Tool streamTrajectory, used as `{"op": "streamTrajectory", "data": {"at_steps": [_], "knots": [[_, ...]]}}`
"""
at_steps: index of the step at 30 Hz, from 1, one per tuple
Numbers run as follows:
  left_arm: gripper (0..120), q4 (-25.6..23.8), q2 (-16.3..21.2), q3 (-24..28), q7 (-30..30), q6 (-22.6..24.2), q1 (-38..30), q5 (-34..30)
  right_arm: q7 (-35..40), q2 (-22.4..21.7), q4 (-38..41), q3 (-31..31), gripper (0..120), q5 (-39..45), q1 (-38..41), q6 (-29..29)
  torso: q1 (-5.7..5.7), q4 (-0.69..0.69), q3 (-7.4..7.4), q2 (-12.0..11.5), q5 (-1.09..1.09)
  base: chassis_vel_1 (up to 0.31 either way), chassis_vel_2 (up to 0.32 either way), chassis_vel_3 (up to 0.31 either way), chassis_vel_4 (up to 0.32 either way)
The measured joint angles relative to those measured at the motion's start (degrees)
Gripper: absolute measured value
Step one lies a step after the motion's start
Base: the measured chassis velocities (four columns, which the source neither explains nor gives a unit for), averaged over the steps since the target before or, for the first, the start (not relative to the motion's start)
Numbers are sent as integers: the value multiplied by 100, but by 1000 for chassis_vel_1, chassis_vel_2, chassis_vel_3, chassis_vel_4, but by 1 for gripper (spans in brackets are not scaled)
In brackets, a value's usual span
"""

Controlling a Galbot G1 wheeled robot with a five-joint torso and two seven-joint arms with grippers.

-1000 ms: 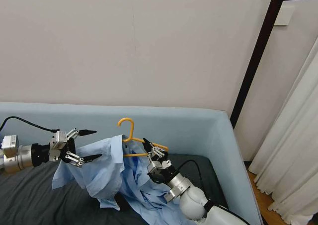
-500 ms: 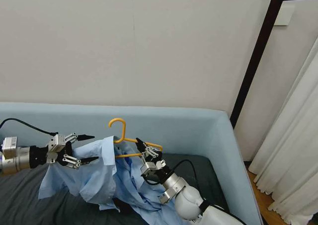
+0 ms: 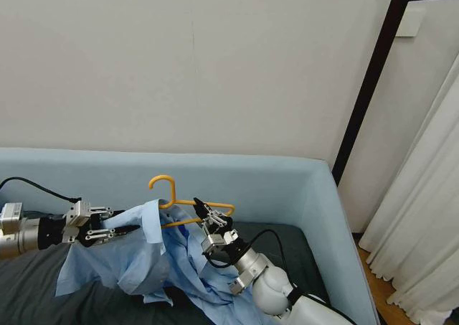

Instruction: Pick up the clothes from the sofa and hang them on the clothes hanger.

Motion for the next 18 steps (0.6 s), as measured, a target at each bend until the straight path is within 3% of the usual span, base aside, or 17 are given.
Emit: {"op": "streamTrajectory", "data": {"at_steps": [4, 16, 18], "knots": [[6, 19, -34, 2, 59, -2, 0, 0, 29, 10, -4, -9, 5, 4, 3, 3, 0, 0, 0, 0, 0, 0, 0, 0, 0], [6, 70, -162, 21, 113, -10, -12, -36, 112, -11, 37, -131, 5, 363, 49, -43, 0, 0, 0, 0, 0, 0, 0, 0, 0], [6, 118, -219, 30, 105, 1, -16, -45, 116, -55, 121, -180, 15, 740, 44, -34, 0, 0, 0, 0, 0, 0, 0, 0, 0]]}}
